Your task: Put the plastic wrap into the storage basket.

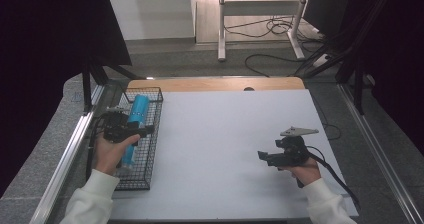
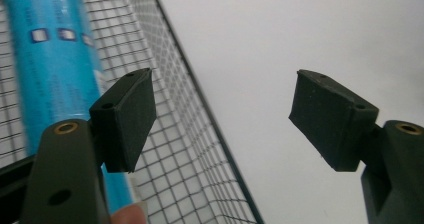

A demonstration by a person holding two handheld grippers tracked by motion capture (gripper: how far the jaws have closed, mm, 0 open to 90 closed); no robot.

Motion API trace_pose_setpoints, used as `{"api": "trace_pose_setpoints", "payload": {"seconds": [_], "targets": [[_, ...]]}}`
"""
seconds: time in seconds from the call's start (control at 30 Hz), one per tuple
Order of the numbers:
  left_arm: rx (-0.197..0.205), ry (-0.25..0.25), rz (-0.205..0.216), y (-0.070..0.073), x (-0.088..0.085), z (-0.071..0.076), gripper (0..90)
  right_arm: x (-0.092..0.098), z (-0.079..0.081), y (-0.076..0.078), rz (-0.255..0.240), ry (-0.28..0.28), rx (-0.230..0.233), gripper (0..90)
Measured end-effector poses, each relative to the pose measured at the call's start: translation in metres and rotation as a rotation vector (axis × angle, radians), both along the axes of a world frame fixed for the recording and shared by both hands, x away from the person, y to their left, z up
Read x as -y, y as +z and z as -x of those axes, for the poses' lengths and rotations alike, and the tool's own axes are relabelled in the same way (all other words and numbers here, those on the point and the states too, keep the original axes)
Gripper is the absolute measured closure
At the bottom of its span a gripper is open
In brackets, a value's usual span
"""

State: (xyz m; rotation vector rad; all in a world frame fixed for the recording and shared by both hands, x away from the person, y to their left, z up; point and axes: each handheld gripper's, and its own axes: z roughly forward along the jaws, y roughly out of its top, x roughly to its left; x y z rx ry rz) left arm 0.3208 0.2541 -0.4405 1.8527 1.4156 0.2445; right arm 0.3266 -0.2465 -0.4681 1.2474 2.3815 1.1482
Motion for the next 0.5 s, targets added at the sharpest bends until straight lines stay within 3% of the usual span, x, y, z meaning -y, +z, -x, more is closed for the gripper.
{"api": "trace_pose_setpoints", "payload": {"seconds": [0.23,0.33,0.5], "targets": [[0.044,-0.097,0.02,-0.004,0.025,0.026,24.5,0.001,0.0,0.0,0.001,-0.001,0.007,13.6],[0.065,-0.145,-0.003,-0.005,0.035,0.037,23.6,0.003,0.001,0.001,0.0,-0.001,0.005,13.6],[0.088,-0.21,0.017,-0.01,0.048,0.051,23.2,0.007,0.007,0.002,0.004,0.013,0.037,13.1]]}}
